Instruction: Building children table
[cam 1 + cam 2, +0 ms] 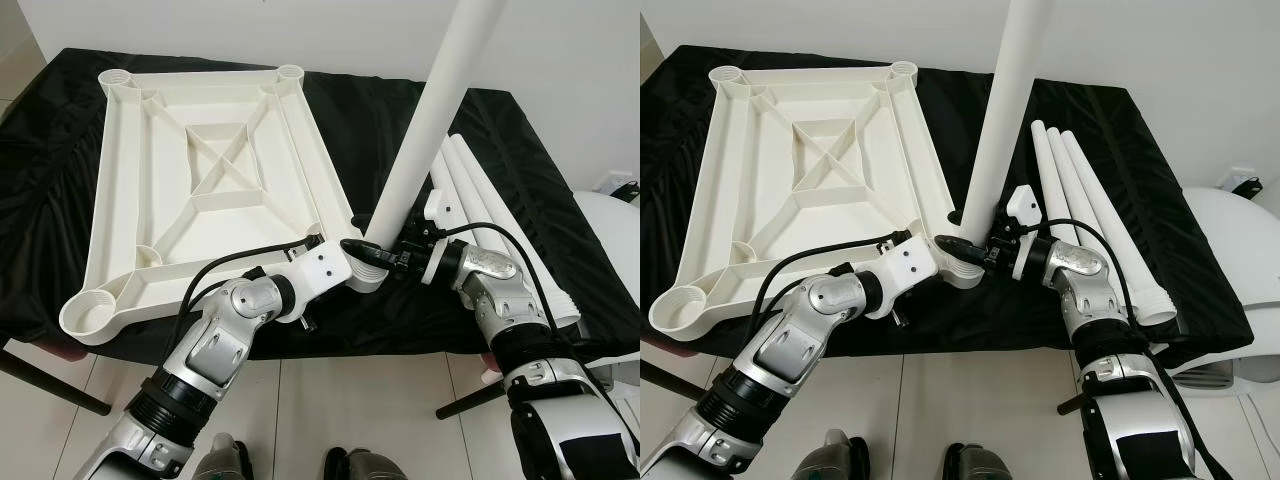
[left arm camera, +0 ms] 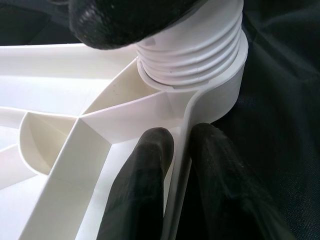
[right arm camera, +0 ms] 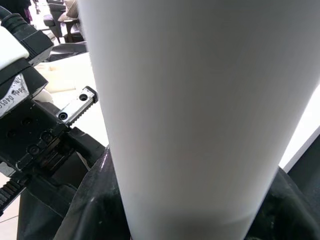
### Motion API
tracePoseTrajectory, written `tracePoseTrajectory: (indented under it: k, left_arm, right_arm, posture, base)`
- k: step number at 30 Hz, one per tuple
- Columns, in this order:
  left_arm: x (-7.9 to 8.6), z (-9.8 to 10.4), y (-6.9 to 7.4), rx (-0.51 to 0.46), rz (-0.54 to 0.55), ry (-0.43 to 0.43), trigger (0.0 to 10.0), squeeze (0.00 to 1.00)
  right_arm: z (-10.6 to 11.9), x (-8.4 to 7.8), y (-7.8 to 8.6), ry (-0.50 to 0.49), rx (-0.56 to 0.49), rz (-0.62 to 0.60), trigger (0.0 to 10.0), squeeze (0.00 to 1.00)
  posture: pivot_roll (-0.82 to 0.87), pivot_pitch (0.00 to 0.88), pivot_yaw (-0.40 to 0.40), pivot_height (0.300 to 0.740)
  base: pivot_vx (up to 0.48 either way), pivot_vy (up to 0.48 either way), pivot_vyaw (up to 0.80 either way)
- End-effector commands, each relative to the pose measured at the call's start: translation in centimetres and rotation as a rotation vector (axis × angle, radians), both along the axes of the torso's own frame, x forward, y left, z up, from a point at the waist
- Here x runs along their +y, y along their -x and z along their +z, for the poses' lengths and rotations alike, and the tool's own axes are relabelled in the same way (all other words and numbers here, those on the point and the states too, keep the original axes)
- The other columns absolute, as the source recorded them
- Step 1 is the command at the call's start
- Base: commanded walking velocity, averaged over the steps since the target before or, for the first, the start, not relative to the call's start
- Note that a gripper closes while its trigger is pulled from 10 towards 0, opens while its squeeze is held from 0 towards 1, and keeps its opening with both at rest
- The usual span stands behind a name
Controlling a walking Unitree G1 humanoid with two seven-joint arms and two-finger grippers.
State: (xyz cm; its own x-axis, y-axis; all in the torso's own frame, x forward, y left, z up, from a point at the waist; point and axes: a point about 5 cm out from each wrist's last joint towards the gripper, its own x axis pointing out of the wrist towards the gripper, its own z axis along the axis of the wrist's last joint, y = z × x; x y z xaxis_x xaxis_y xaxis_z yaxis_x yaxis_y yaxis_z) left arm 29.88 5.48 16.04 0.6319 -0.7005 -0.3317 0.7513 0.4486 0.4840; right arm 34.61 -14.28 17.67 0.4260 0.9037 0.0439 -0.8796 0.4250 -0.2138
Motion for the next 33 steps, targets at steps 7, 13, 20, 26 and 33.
tracePoseTrajectory:
  k: [7,13,20,26,33]
  left_arm:
    - [0.1,1.1,-0.1,-0.070,0.018,0.009,10.0,0.00]
    - [0.1,1.0,-0.1,-0.070,0.024,0.010,10.0,0.00]
    - [0.1,1.0,-0.1,-0.068,0.029,0.013,10.0,0.00]
    - [0.1,0.9,0.0,-0.064,0.033,0.015,10.0,0.00]
    - [0.1,0.9,-0.1,-0.059,0.034,0.015,10.0,0.00]
  right_arm:
    - [-0.3,-0.4,0.8,-0.078,-0.018,-0.085,10.0,0.00]
    - [-0.4,0.0,1.6,-0.120,-0.039,-0.187,10.0,0.00]
    - [-0.9,0.6,2.5,-0.146,-0.044,-0.302,10.0,0.00]
    - [-0.8,2.0,3.8,-0.222,-0.047,-0.402,10.0,0.00]
    - [-0.5,3.1,4.6,-0.295,-0.024,-0.587,10.0,0.00]
  posture:
    - [-0.05,0.094,-0.049,0.740]
    - [-0.06,0.086,-0.058,0.740]
    - [-0.06,0.090,-0.059,0.740]
    - [-0.07,0.103,-0.056,0.740]
    - [-0.07,0.114,-0.056,0.740]
  base:
    - [0.000,0.000,0.00]
    - [0.000,0.000,0.00]
    - [0.000,0.000,0.00]
    - [0.000,0.000,0.00]
    - [0.000,0.000,0.00]
